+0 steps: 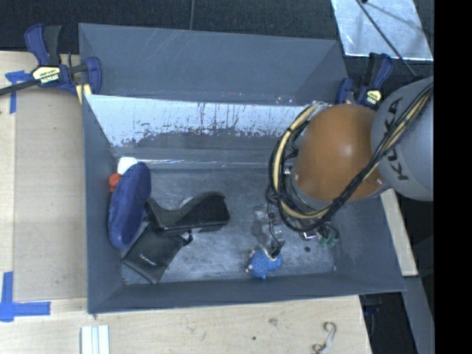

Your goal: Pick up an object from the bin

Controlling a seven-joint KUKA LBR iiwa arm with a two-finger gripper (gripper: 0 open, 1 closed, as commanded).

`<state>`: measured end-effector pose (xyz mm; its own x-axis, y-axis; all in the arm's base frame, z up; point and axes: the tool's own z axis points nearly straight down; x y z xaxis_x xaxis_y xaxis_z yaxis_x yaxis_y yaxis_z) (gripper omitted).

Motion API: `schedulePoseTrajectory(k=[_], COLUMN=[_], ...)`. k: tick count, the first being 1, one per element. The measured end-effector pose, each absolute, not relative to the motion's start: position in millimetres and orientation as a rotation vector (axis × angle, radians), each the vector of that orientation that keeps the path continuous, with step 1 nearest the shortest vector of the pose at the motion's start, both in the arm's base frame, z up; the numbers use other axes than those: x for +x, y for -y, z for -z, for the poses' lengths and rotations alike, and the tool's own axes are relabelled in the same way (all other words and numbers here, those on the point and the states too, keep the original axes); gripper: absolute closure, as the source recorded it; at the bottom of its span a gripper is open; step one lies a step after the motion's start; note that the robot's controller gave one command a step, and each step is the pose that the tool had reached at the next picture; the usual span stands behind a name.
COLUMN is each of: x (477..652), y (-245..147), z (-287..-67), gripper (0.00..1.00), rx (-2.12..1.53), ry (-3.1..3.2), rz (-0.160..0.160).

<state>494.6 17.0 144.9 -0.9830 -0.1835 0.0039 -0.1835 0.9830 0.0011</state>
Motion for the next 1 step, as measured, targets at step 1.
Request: schedulePoseTrajectory(k=[1], x=[515.7], y=[6.5], z=[-274.8], gripper=[1.0], rx=[0.629], ry=[3.09], rz=[-0.004])
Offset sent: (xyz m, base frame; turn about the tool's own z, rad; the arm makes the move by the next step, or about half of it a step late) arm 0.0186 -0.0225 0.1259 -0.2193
